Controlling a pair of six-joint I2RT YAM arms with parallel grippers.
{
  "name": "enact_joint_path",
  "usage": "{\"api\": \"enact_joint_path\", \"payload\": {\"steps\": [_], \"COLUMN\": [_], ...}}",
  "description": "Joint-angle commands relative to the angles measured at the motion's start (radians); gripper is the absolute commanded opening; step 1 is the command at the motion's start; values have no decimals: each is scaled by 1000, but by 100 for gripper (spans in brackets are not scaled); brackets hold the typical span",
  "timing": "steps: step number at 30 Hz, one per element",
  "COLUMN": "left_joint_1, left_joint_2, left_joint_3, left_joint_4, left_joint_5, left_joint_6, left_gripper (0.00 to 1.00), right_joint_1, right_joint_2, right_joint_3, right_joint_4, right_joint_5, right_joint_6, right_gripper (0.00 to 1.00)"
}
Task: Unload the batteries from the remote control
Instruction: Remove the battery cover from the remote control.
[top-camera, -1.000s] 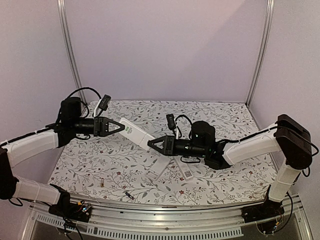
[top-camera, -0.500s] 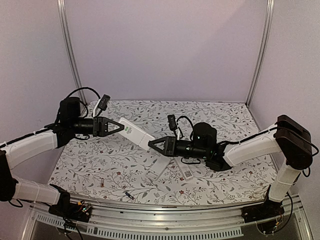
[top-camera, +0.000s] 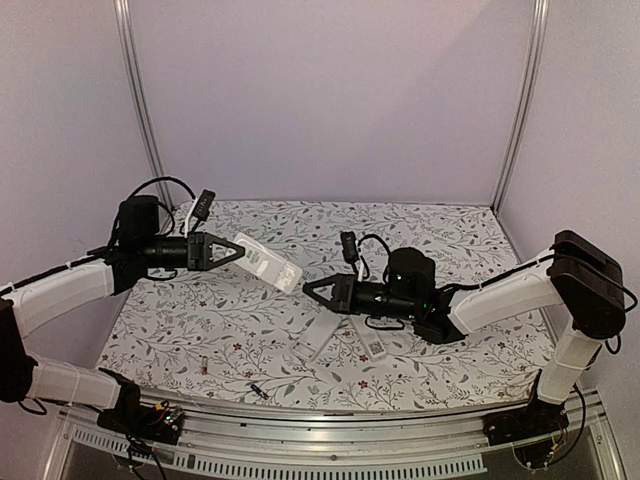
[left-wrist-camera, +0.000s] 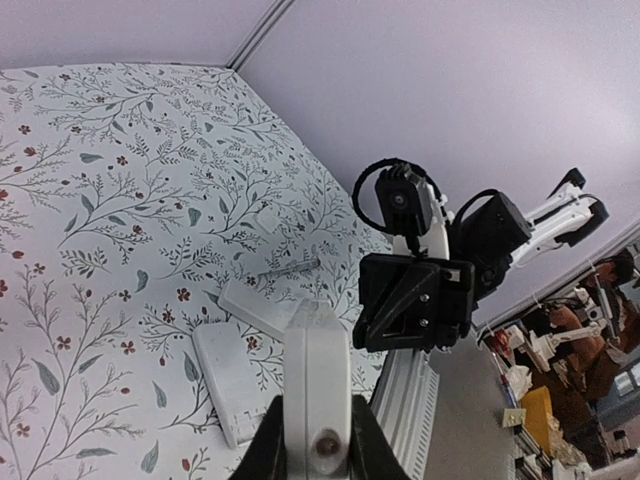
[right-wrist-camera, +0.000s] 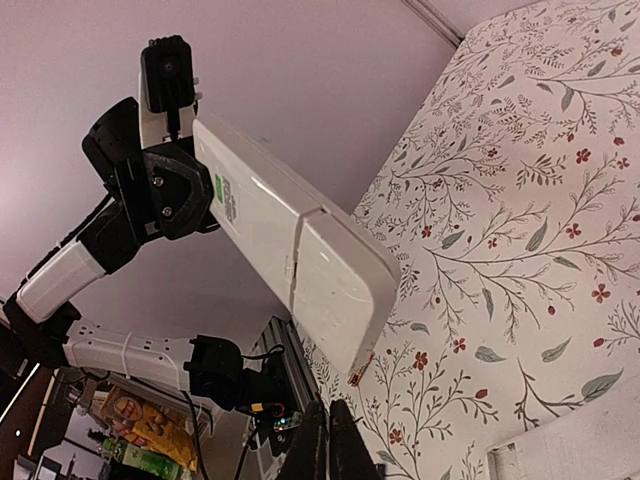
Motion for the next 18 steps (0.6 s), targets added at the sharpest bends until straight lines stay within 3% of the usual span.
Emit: {"api": "enact_joint_path", "payload": {"steps": [1, 6, 12, 18], "left_joint_1": [8, -2, -27, -40], "left_joint_2": [21, 34, 34, 38], "left_joint_3": [10, 2, 1, 2], "left_joint_4": [16, 56, 66, 66], "left_joint_5": [44, 98, 124, 130], "left_joint_6": [-7, -29, -26, -23], "left_gripper": [0, 0, 0, 0], "right_joint_1": [-5, -5, -5, -4], "right_joint_2": [-11, 10, 40, 71], "right_joint_3": [-8, 20, 68, 105], "right_joint_4": [1, -2, -20, -35], "right_joint_5": [17, -1, -20, -42], "right_joint_6": [-5, -18, -39, -52], "right_gripper": [15, 47, 63, 69]}}
